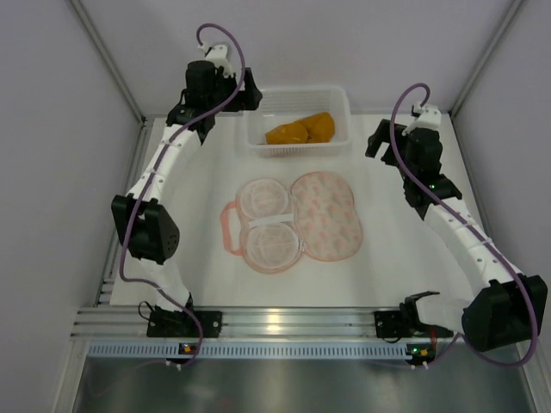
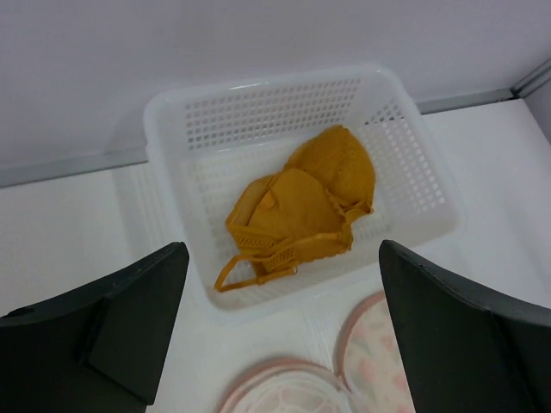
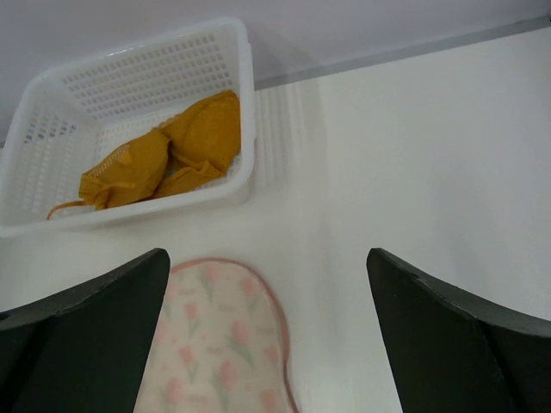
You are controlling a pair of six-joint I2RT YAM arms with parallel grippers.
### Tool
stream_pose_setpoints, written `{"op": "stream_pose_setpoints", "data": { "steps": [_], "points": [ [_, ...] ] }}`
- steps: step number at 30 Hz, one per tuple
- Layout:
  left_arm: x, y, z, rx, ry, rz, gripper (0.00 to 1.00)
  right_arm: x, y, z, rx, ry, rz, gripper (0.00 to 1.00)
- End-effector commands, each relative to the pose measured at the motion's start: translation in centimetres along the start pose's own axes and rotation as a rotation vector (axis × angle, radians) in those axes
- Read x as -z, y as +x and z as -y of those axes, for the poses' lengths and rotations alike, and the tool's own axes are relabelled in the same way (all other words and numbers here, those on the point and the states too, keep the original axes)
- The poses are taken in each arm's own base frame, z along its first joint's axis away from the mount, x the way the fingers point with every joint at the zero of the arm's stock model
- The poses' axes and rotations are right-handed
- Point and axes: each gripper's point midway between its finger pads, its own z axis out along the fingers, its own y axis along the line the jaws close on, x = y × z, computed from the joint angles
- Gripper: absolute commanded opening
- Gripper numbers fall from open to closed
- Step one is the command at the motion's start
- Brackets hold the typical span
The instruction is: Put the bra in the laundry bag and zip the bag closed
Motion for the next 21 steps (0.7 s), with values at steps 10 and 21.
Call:
{"op": "stream_pose_setpoints", "data": {
  "steps": [10, 21],
  "points": [
    [-14.6, 3.9, 4.6, -0.22, 0.162, 0.027, 0.98, 0.9, -1.1, 0.8, -0.031, 0.03, 0.033, 0.99],
    [-19.4, 12.4, 5.2, -0.287, 0.191, -0.06, 0.98, 0.4, 0.1, 0.9, -0.017, 0.031, -0.019, 1.0]
  ]
}}
